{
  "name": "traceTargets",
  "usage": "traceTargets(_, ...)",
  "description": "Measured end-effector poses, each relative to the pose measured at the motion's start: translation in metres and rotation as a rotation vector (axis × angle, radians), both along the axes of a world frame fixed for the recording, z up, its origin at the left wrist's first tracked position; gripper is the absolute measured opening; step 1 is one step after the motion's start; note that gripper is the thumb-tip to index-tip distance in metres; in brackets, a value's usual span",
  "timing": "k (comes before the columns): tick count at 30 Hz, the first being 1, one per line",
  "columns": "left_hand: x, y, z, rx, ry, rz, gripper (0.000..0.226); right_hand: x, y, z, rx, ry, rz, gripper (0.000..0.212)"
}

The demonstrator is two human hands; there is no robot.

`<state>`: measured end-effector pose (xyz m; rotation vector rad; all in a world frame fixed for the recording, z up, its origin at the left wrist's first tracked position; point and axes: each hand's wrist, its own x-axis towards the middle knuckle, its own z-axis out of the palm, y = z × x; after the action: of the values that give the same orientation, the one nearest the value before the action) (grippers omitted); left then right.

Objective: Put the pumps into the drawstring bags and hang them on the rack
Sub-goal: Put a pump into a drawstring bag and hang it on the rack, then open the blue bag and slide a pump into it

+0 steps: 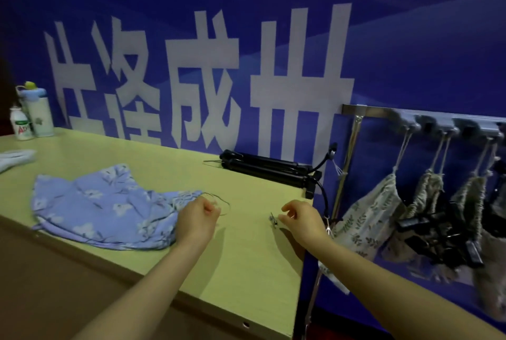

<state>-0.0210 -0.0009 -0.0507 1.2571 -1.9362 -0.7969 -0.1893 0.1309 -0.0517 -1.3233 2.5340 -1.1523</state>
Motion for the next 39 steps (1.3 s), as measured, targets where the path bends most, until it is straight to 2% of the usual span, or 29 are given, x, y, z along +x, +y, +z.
traceTargets(7, 0.020, -0.023, -0.019, -0.140, -0.056, 0.047, 0.015, 0.005, -0.024, -0.015, 0.056, 0.068, -0.057, 0.029)
traceTargets(15, 0.020, -0.031, -0.021, -0.086, -0.042, 0.039, 0.016, -0.001, -0.032, -0.020, 0.122, 0.119, -0.084, 0.013)
traceTargets(25, 0.031, -0.036, -0.011, -0.024, 0.100, 0.083, 0.012, -0.002, -0.040, -0.021, 0.163, 0.155, -0.102, 0.013)
traceTargets(30, 0.054, -0.048, -0.007, -0.112, -0.013, 0.206, 0.016, -0.002, -0.041, -0.023, 0.108, 0.105, -0.107, 0.013)
traceTargets(34, 0.068, -0.052, -0.011, -0.094, -0.155, 0.204, 0.023, 0.000, -0.042, -0.025, 0.051, 0.067, -0.111, 0.016)
traceTargets(39, 0.075, -0.053, -0.019, -0.132, -0.202, 0.194, 0.036, 0.003, -0.042, -0.026, -0.033, 0.091, -0.167, 0.019)
